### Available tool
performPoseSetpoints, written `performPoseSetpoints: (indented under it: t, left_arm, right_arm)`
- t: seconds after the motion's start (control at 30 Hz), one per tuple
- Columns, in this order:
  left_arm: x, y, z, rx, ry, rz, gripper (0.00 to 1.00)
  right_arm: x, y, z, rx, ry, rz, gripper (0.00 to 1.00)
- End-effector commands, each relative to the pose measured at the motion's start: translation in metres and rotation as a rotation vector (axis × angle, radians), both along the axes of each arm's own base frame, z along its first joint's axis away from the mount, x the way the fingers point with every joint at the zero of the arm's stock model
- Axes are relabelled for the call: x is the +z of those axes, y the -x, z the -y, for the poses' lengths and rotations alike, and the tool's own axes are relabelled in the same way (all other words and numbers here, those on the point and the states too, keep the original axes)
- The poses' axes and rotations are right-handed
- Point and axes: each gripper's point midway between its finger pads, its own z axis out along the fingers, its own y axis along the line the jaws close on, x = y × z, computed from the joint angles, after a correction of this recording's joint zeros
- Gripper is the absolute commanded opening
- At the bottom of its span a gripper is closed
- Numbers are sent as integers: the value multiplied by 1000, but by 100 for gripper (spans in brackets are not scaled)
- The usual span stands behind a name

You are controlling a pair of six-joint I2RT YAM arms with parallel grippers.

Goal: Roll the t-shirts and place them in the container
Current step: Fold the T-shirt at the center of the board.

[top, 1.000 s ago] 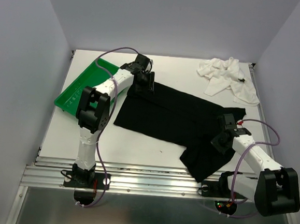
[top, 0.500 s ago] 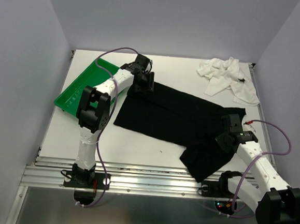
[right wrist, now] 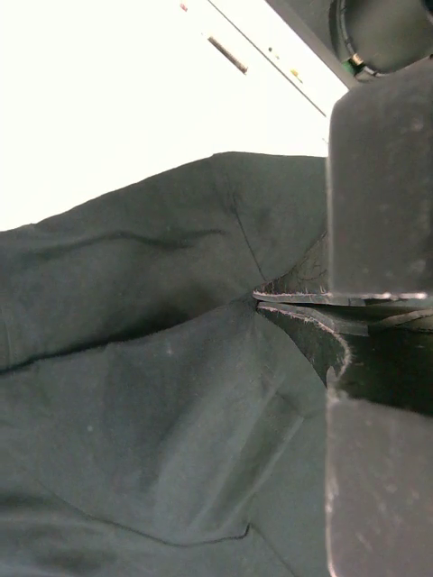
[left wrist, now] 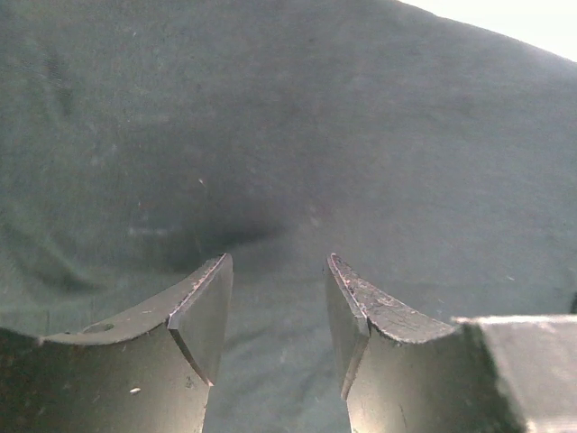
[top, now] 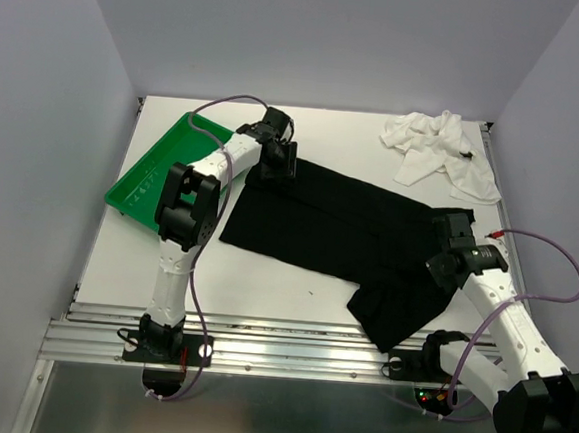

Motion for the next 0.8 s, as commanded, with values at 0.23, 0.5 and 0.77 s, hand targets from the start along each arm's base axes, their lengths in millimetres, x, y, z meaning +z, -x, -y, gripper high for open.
performPoseSetpoints:
  t: [0.23,0.5,0.77]
  left_arm:
    - [-13,-2,-9,1,-36,-23,56]
    - [-9,-4,-10,-5,-33,-18,56]
    - [-10,-5,-10,-10,-27,-22,56]
  right_arm:
    - [-23,34,7,-91,11,-159,1]
    - [-16,27,7,-112,7,-124,9]
    - [15,-16,14,-17,95,-34,34]
